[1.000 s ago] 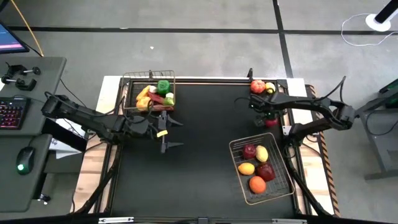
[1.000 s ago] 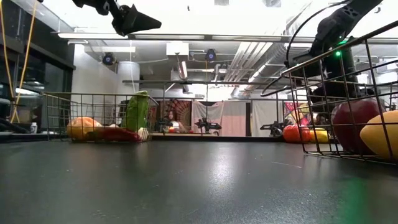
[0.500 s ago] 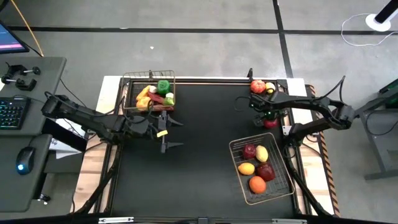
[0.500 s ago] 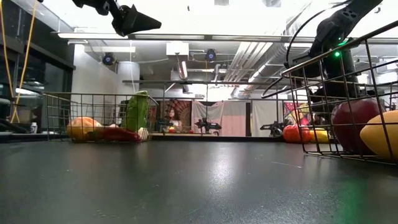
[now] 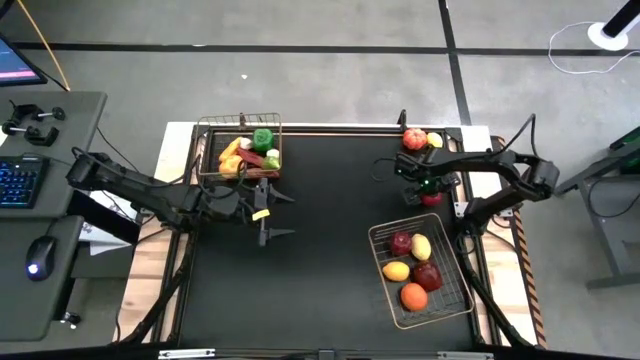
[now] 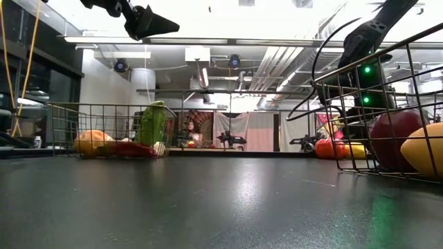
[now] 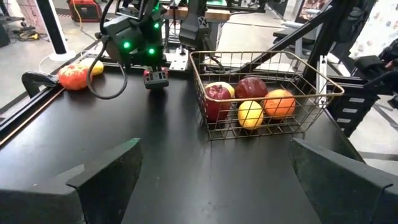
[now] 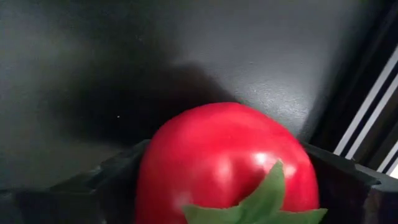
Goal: Sort produce into baskets
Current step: Put the red tomato into the bottom wire basket
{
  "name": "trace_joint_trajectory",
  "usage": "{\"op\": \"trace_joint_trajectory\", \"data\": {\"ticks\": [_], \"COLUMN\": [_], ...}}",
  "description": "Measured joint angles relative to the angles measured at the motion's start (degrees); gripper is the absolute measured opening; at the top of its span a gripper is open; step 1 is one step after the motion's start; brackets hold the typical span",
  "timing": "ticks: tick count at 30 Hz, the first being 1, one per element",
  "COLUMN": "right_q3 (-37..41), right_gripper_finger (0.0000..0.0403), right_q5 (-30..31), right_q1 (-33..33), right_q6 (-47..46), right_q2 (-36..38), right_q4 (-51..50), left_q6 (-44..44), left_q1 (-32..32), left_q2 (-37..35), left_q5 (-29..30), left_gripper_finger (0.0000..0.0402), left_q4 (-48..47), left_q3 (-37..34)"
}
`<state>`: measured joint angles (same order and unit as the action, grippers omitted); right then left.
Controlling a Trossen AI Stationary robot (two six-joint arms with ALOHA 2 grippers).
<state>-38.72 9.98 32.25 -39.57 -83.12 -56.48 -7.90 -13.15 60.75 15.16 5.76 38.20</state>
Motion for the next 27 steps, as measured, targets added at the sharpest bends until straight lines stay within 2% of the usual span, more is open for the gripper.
{"op": "trace_joint_trajectory", "data": {"ticks": [5, 10, 13, 18, 23, 27], "right_q3": [0.0, -0.9, -3.7, -10.9, -17.4, -19.6], "right_gripper_finger": [0.0307, 0.0306, 0.0306, 0.0306, 0.0306, 0.0306], "right_q5": [0.4, 1.5, 4.4, 7.0, 8.8, 10.2], "right_q1": [-0.3, -2.4, -5.0, -11.3, -19.7, -26.7], "right_q6": [0.2, 1.0, 0.8, -2.4, -6.5, -10.2], "right_q2": [0.3, 0.2, 0.7, 4.5, 9.8, 12.5], "right_q4": [-0.1, -2.6, -9.5, -15.9, -15.4, -12.9], "left_q6": [0.0, 0.0, 0.5, 1.0, 0.9, 0.6], "left_q1": [0.0, 0.0, 0.0, 0.0, 0.0, 0.0], "left_q2": [0.0, 0.0, 0.0, 0.0, 0.0, 0.0], "left_q5": [0.0, 0.0, 0.0, 0.5, 0.6, 0.6], "left_gripper_finger": [0.0392, 0.0392, 0.0392, 0.0392, 0.0392, 0.0392], "left_q4": [0.0, 0.0, 0.0, 0.1, 0.0, -1.3], "left_q3": [0.0, 0.0, 0.0, 0.0, 0.0, 0.0]}}
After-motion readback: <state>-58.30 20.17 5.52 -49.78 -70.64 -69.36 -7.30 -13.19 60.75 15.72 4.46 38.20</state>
